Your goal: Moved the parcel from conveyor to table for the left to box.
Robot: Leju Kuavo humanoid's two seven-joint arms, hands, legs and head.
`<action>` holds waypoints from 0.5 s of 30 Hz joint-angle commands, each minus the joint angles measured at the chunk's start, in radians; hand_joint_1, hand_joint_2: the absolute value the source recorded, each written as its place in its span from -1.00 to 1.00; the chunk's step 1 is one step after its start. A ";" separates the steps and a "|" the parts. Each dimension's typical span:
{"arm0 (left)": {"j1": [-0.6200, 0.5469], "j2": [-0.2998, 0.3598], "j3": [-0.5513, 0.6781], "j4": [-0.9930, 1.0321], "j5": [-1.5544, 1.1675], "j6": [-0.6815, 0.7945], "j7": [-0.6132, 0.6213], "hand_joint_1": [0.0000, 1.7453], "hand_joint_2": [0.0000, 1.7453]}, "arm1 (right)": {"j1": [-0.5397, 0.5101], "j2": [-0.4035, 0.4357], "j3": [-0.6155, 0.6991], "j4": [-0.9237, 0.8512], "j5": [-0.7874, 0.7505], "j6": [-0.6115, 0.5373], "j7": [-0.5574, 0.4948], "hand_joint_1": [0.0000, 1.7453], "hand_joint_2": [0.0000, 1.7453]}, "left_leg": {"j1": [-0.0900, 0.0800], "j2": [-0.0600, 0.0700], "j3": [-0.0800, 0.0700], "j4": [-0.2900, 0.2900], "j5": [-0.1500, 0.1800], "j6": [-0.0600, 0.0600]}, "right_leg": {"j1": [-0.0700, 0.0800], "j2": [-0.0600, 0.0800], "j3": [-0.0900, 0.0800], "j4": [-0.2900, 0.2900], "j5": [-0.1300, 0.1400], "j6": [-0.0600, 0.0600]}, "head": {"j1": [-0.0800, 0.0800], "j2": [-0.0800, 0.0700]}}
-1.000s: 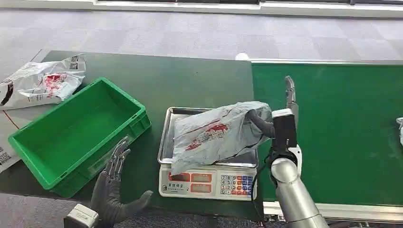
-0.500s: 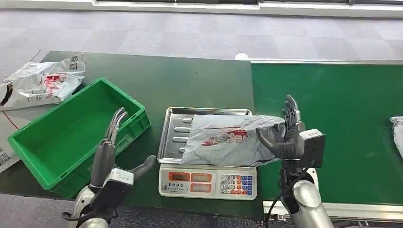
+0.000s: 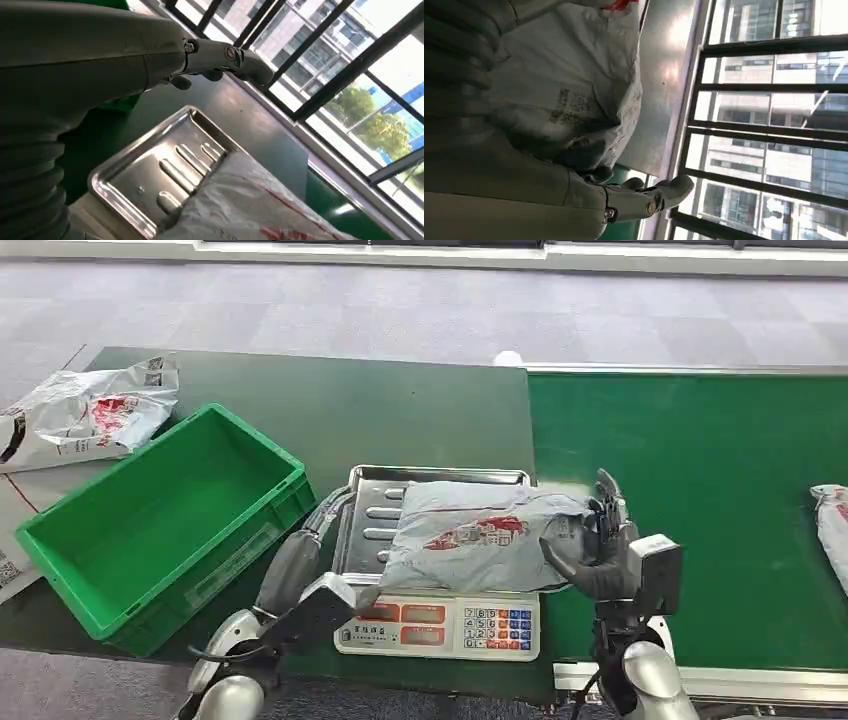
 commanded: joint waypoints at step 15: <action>-0.329 -0.198 -0.142 0.496 0.012 -0.054 0.037 -1.00 1.00 | 0.262 0.165 -0.098 -0.491 0.223 -0.462 -0.205 -1.00 1.00 | -0.001 0.000 -0.002 -0.001 0.002 0.001 | 0.000 -0.001 -0.001 -0.001 0.001 0.000 | 0.000 0.000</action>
